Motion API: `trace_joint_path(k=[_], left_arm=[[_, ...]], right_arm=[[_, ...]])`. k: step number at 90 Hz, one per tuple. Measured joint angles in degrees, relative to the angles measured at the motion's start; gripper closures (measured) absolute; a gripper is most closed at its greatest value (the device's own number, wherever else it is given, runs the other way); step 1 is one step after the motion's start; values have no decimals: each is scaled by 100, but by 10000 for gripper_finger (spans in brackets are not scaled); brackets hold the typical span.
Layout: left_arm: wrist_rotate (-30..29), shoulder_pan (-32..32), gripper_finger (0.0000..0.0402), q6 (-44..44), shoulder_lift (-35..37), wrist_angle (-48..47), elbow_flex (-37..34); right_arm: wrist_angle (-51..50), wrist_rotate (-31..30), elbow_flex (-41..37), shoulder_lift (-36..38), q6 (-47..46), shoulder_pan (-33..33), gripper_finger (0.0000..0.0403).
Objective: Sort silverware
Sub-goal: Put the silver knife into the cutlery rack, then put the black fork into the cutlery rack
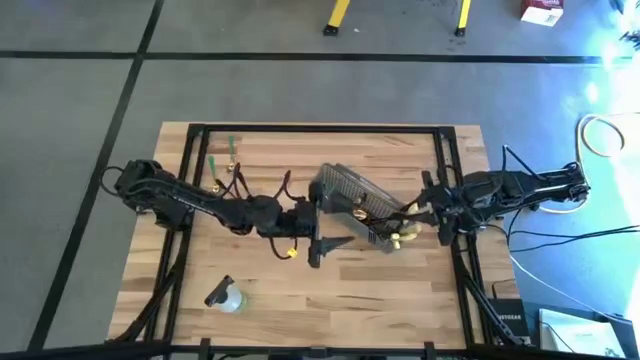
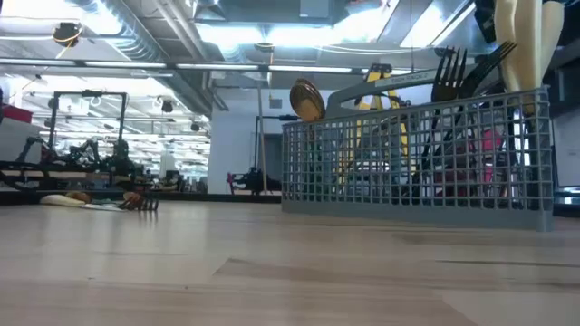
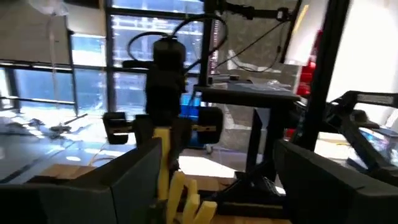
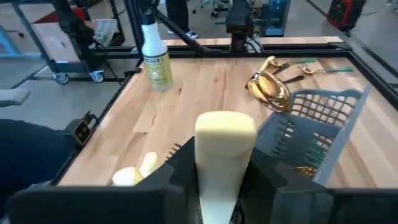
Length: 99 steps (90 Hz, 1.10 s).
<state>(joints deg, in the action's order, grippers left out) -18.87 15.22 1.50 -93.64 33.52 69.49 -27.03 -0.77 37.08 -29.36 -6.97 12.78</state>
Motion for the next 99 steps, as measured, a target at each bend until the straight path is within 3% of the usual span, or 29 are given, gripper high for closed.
trace_joint_path(k=[27,43,54,58,76,99], left_arm=[[-437,6,109,-193,-1,-154,0],[-1542,-32,109,-214,-1,-260,-249],[-1943,-229,109,162,-3,-299,-630],[-2324,-315,109,288,-7,-304,-769],[-5044,-613,109,987,-7,-300,-1428],[-5990,-722,109,2860,-7,-327,-2432]], right_arm=[[70,293,0,2,-10,0,254],[660,714,0,2,-19,0,246],[1371,1045,0,0,134,0,245],[1551,1097,0,-18,177,0,245],[1799,1134,4,-265,294,0,244],[1797,1135,4,-875,286,0,244]])
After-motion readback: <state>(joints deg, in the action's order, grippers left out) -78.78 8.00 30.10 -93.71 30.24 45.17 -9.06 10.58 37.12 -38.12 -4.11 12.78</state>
